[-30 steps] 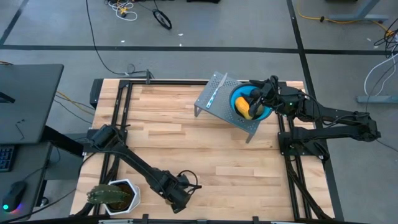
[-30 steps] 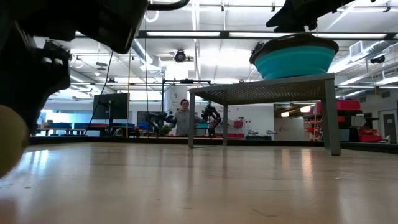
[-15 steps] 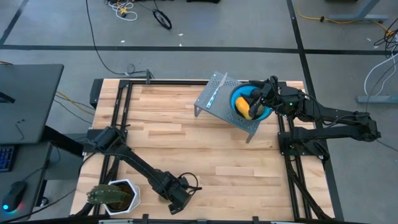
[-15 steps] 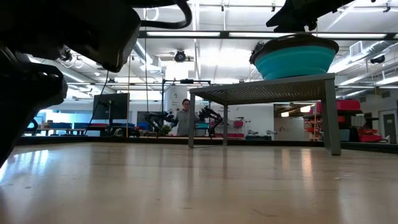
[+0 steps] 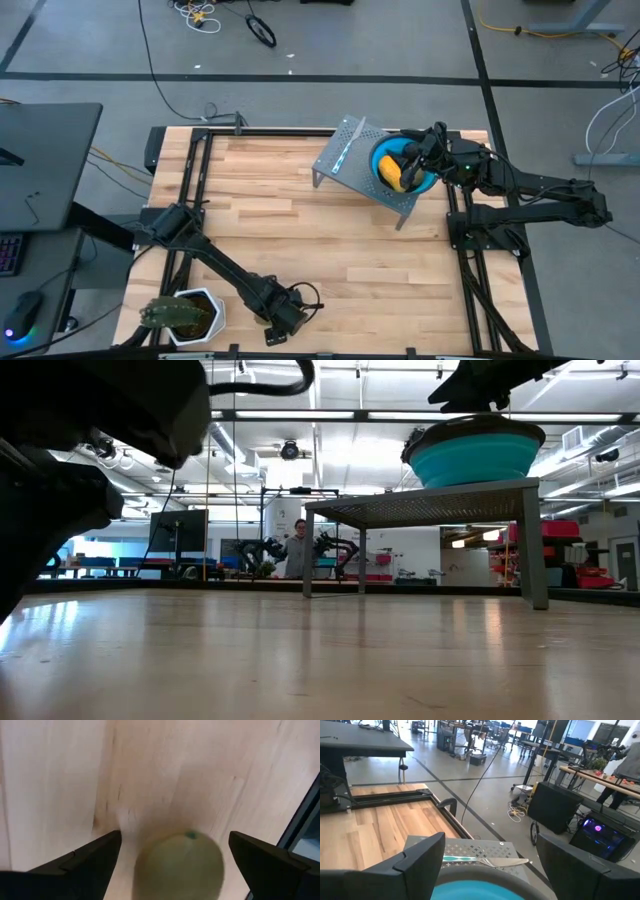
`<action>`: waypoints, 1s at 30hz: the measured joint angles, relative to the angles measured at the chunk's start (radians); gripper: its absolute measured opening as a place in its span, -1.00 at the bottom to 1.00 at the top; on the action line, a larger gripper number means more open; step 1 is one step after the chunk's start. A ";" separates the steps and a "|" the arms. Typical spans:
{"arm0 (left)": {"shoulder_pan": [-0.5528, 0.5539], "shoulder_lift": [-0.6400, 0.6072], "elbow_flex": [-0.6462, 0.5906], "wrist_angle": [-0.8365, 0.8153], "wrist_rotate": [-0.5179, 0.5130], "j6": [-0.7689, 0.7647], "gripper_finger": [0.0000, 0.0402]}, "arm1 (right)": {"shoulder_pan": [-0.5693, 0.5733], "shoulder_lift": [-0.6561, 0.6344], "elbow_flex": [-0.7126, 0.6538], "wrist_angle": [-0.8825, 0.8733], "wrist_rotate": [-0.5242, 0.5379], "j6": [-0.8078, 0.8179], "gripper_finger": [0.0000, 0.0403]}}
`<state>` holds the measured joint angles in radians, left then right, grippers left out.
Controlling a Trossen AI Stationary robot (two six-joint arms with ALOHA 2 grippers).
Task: Pick & Place Fruit
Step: Put the brown kiwi in the blue strainer bowl on the shelf
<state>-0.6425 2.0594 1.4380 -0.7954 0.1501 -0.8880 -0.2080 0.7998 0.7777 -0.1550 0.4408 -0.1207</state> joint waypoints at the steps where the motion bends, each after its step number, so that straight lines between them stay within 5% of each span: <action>1: -0.005 0.000 0.000 -0.007 -0.006 0.011 0.91 | 0.000 0.000 0.000 -0.003 0.000 0.000 0.61; 22: -0.058 0.003 -0.003 -0.118 -0.150 0.037 0.91 | 0.000 0.000 0.000 -0.007 -0.001 0.000 0.61; 30: -0.041 0.003 -0.003 -0.117 -0.124 0.041 0.63 | 0.000 0.000 0.000 -0.007 -0.002 0.000 0.61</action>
<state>-0.6832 2.0621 1.4345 -0.9122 0.0258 -0.8474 -0.2081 0.7998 0.7777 -0.1616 0.4393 -0.1204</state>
